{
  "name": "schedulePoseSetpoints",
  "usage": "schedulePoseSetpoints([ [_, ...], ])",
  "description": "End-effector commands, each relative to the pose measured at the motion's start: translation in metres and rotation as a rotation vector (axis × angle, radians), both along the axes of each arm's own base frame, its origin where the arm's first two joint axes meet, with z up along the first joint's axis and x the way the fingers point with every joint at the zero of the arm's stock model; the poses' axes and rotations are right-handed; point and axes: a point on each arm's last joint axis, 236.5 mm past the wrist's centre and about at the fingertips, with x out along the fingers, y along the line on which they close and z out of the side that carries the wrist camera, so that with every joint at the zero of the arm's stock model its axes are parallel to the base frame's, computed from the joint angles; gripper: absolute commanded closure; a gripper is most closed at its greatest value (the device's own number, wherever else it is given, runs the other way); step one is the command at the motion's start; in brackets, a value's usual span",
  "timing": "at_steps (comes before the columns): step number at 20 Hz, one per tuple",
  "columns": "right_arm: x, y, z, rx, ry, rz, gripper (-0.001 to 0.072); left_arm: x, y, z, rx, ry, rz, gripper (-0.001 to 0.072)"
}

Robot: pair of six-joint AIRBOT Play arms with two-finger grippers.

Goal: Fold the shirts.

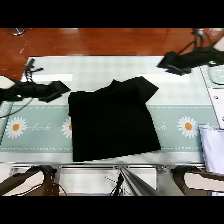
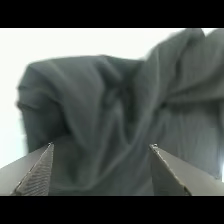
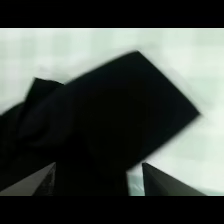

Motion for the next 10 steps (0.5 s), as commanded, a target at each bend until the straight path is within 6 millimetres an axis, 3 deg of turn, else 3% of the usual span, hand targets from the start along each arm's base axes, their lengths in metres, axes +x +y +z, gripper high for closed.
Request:
schedulePoseSetpoints([
  [1,-0.067,-0.086,-0.004,-0.095,0.144,-0.022,0.0094,-0.015,0.047,0.010,-0.035,0.062,0.034,0.0003],
  [2,-0.079,-0.103,-0.010,-0.070,0.149,-0.125,0.0095,-0.023,0.050,0.002,-0.050,0.090,0.033,0.0004],
  [3,-0.093,-0.106,-0.020,-0.022,0.142,-0.199,0.0095,-0.029,0.041,-0.006,-0.067,0.083,-0.010,0.0004],
  [6,-0.162,-0.068,-0.076,0.070,0.254,-0.188,0.0095,-0.038,-0.013,-0.014,-0.203,-0.021,-0.159,0.0004],
  [10,-0.252,-0.034,-0.137,0.102,0.490,-0.141,0.0095,-0.026,-0.046,-0.037,-0.246,-0.016,-0.170,0.0004],
])
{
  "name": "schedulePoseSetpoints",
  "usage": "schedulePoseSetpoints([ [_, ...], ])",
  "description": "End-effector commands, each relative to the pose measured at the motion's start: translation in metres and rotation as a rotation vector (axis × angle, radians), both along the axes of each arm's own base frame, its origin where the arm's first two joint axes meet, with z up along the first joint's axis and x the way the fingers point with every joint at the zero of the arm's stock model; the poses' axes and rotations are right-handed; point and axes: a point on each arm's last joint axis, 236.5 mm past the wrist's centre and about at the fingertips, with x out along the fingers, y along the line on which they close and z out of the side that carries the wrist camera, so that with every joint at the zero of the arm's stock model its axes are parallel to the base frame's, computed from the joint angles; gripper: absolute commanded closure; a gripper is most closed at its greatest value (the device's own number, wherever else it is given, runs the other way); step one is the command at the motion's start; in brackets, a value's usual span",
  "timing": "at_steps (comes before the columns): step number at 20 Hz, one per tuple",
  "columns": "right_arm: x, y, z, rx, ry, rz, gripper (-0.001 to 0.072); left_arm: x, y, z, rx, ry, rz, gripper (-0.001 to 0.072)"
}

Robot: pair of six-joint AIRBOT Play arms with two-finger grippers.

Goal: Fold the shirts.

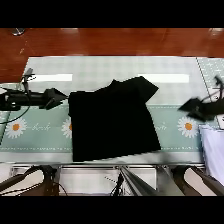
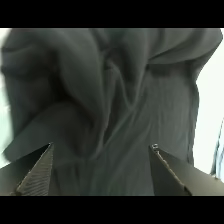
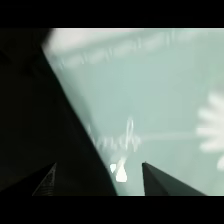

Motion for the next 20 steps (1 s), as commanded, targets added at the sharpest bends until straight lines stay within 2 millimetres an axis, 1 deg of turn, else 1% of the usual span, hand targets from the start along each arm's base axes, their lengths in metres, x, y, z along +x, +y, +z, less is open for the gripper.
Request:
schedulePoseSetpoints([
  [1,-0.075,0.028,-0.048,0.067,0.182,0.022,0.0095,0.006,-0.032,-0.016,-0.063,-0.008,-0.039,0.0004],
  [3,-0.091,0.037,-0.060,0.099,0.233,0.018,0.0095,0.007,-0.049,-0.028,-0.086,0.026,-0.068,0.0009],
  [4,-0.097,0.038,-0.064,0.099,0.252,0.018,0.0094,0.006,-0.057,-0.033,-0.096,0.043,-0.083,0.0211],
  [5,-0.099,0.040,-0.066,0.105,0.263,0.003,0.0094,0.006,-0.062,-0.036,-0.105,0.055,-0.092,0.0665],
  [6,-0.096,0.043,-0.066,0.119,0.256,-0.006,0.0095,0.008,-0.066,-0.036,-0.119,0.059,-0.092,0.0683],
  [7,-0.094,0.046,-0.066,0.113,0.246,0.006,0.0095,0.010,-0.068,-0.036,-0.122,0.059,-0.093,0.0683],
  [9,-0.101,0.052,-0.072,0.079,0.269,0.081,0.0095,0.014,-0.067,-0.033,-0.120,0.047,-0.090,0.0683],
  [10,-0.103,0.058,-0.074,0.076,0.282,0.112,0.0095,0.017,-0.067,-0.031,-0.119,0.040,-0.090,0.0683],
  [13,-0.095,0.081,-0.082,0.107,0.277,0.161,0.0094,0.019,-0.066,-0.029,-0.118,0.033,-0.091,0.0683],
  [17,-0.096,0.102,-0.097,0.115,0.314,0.222,0.0095,0.018,-0.068,-0.029,-0.123,0.041,-0.089,0.0682],
  [20,-0.089,0.115,-0.105,0.126,0.298,0.222,0.0094,0.018,-0.068,-0.029,-0.124,0.043,-0.088,0.0682],
])
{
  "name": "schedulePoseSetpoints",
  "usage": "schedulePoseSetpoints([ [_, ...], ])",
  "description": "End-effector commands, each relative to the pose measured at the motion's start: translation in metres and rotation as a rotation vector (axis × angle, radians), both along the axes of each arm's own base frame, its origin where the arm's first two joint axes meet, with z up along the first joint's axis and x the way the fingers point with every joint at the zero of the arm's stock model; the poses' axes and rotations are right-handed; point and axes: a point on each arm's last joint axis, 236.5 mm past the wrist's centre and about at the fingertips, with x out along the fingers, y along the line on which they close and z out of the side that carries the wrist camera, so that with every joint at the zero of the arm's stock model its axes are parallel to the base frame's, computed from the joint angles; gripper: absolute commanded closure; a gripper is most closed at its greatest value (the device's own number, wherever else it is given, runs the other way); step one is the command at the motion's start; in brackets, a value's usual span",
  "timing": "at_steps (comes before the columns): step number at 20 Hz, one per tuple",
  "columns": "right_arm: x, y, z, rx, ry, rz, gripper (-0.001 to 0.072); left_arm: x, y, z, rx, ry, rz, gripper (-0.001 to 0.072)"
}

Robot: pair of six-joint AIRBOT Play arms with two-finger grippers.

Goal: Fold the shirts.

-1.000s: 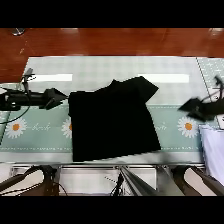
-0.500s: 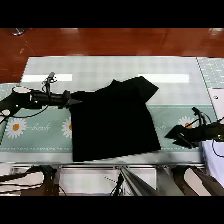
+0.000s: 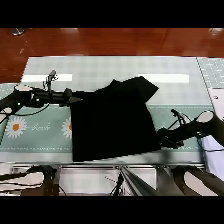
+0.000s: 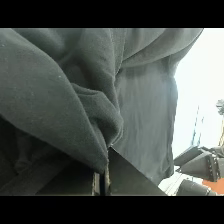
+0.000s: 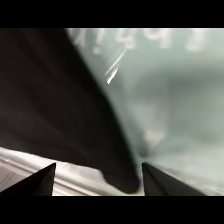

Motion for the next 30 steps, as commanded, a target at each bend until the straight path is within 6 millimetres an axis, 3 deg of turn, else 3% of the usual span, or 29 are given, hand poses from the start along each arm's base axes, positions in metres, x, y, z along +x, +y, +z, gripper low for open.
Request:
schedulePoseSetpoints([
  [1,0.013,0.019,-0.011,0.017,-0.028,-0.010,0.0094,0.000,0.000,0.000,-0.001,0.003,0.003,0.0682],
  [3,0.018,0.033,-0.012,0.047,-0.041,-0.007,0.0101,0.001,0.000,0.000,-0.001,0.003,0.003,0.0682],
  [4,0.019,0.040,-0.010,0.064,-0.053,0.011,0.0218,0.000,0.000,0.000,-0.001,0.003,0.003,0.0682],
  [5,0.020,0.045,-0.006,0.086,-0.076,0.047,0.0536,0.000,0.000,0.000,-0.002,0.004,0.002,0.0682],
  [6,0.021,0.049,0.000,0.115,-0.096,0.083,0.0694,0.000,0.000,0.001,-0.004,0.004,0.000,0.0682],
  [8,0.026,0.045,0.011,0.121,-0.110,0.123,0.0694,-0.001,0.000,0.007,-0.019,0.003,-0.014,0.0682],
  [10,0.046,0.024,0.018,0.060,-0.139,0.115,0.0694,0.001,0.005,0.020,-0.040,-0.012,-0.024,0.0682],
  [13,0.104,-0.026,0.039,-0.047,-0.259,0.007,0.0694,0.002,0.016,0.038,-0.058,-0.019,-0.001,0.0682],
  [16,0.161,-0.071,0.068,-0.080,-0.353,-0.106,0.0694,-0.013,0.015,0.053,-0.044,-0.046,-0.050,0.0682],
  [18,0.196,-0.090,0.086,-0.084,-0.409,-0.141,0.0694,-0.029,0.014,0.058,-0.019,-0.043,-0.077,0.0683],
  [20,0.228,-0.101,0.100,-0.094,-0.450,-0.152,0.0694,-0.048,0.023,0.047,0.067,-0.014,-0.073,0.0683],
  [22,0.261,-0.104,0.112,-0.074,-0.491,-0.169,0.0694,-0.073,0.029,0.034,0.120,0.061,-0.040,0.0683],
  [26,0.321,-0.087,0.129,0.111,-0.541,-0.268,0.0694,-0.134,-0.004,0.017,0.114,0.111,-0.091,0.0683],
  [28,0.341,-0.072,0.130,0.193,-0.542,-0.287,0.0694,-0.149,-0.010,-0.002,0.133,0.153,-0.055,0.0682],
  [30,0.347,-0.056,0.120,0.205,-0.530,-0.262,0.0694,-0.157,-0.010,-0.022,0.152,0.193,-0.021,0.0682],
])
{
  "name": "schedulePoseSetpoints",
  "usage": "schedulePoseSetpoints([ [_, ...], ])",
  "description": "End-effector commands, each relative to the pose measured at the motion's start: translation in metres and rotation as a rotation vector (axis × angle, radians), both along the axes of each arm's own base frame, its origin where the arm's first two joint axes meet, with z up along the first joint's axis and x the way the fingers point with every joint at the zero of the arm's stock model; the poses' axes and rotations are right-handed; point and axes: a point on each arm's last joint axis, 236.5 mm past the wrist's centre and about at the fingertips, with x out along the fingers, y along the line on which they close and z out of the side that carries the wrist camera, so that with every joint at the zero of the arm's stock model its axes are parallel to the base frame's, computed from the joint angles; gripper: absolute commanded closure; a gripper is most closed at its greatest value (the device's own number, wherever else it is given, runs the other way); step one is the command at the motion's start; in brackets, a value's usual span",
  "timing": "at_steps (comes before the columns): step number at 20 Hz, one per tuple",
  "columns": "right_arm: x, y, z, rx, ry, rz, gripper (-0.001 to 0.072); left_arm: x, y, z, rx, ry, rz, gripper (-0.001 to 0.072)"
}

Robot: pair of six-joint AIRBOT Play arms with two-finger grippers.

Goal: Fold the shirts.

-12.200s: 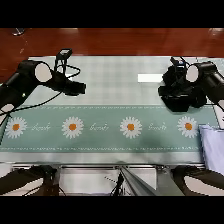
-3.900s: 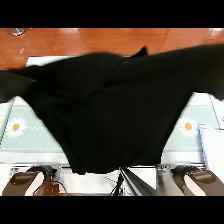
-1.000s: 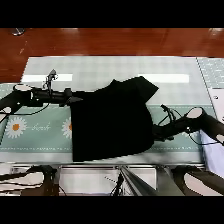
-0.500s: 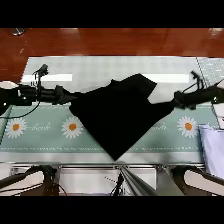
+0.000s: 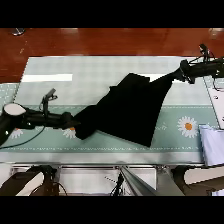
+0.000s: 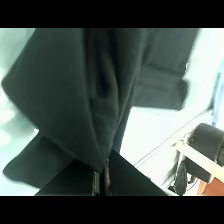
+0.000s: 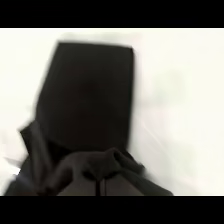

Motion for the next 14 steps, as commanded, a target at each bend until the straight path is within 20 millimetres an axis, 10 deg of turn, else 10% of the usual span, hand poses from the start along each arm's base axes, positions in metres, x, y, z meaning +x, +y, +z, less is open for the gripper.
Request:
schedulePoseSetpoints([
  [1,0.024,0.028,-0.004,0.083,-0.011,0.016,0.0693,-0.017,0.000,-0.030,0.050,0.047,0.059,0.0682],
  [3,0.023,0.037,-0.011,0.088,0.005,0.030,0.0634,-0.012,0.001,-0.030,0.055,0.035,0.069,0.0673],
  [4,0.023,0.040,-0.011,0.089,0.005,0.036,0.0327,-0.009,0.001,-0.026,0.056,0.023,0.066,0.0558],
  [5,0.018,0.039,-0.005,0.101,0.007,0.048,0.0075,-0.006,0.002,-0.020,0.051,0.016,0.055,0.0224],
  [6,0.013,0.034,0.002,0.107,0.010,0.055,0.0091,-0.002,0.008,-0.013,0.060,0.002,0.041,0.0010],
  [10,-0.034,-0.024,0.035,0.003,0.020,0.094,0.0093,0.027,0.079,0.027,0.195,-0.063,0.055,0.0002],
  [14,-0.116,-0.096,0.002,-0.243,0.182,-0.080,0.0094,0.043,0.153,0.034,0.217,-0.056,0.319,0.0003],
])
